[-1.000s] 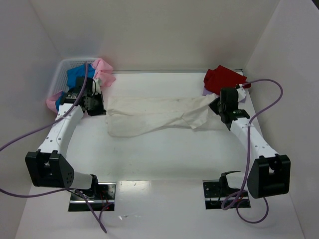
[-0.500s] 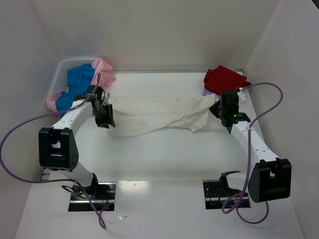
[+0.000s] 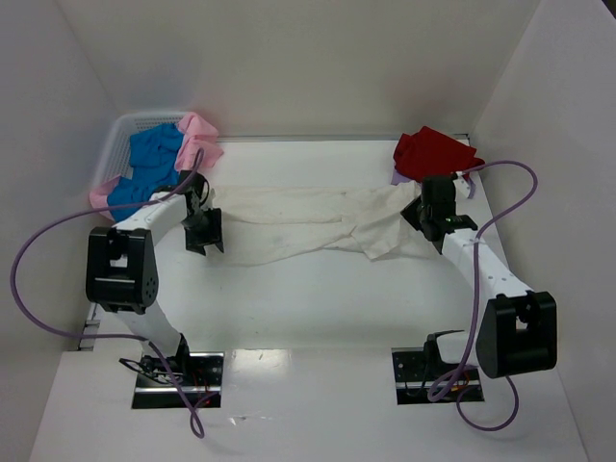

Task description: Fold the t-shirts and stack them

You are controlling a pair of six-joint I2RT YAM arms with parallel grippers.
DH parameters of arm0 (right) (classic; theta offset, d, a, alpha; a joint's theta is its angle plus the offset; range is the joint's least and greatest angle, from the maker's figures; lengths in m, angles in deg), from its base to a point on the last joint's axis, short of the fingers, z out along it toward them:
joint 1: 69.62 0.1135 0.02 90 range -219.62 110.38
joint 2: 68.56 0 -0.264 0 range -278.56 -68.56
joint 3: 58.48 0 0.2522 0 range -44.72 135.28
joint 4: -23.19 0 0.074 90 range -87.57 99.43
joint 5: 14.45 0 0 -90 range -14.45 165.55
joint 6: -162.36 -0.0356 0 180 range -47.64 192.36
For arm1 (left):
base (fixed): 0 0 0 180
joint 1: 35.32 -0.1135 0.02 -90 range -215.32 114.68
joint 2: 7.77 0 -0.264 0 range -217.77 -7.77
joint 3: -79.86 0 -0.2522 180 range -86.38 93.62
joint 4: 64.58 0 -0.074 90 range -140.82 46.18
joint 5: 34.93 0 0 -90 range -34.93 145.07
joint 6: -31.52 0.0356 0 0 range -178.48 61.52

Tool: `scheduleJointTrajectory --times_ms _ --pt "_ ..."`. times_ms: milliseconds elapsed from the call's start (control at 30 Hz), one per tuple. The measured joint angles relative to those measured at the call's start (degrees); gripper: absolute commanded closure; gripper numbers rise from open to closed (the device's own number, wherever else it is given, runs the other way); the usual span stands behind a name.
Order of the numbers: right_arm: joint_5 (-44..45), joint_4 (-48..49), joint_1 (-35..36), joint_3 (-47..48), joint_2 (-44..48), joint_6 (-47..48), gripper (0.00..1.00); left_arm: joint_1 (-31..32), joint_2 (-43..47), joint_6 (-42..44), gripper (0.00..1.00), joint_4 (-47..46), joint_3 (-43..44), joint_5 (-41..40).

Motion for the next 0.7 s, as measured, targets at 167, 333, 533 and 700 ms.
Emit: scheduleJointTrajectory --times_ms 167,333,533,700 --pt "0.0 0.0 0.0 0.0 -0.1 0.0 0.96 0.0 -0.7 0.0 0.40 -0.7 -0.5 -1.1" --pt "0.0 0.1 0.0 0.0 -0.2 0.0 0.96 0.0 -1.2 0.0 0.46 -1.3 -1.1 -1.1" --pt "0.0 0.1 0.0 0.0 -0.2 0.0 0.96 0.0 -1.8 -0.1 0.67 -1.9 -1.2 -1.0" --pt "0.0 0.1 0.0 0.0 -0.2 0.0 0.96 0.0 -2.3 -0.1 0.78 -2.3 -1.5 -0.9"
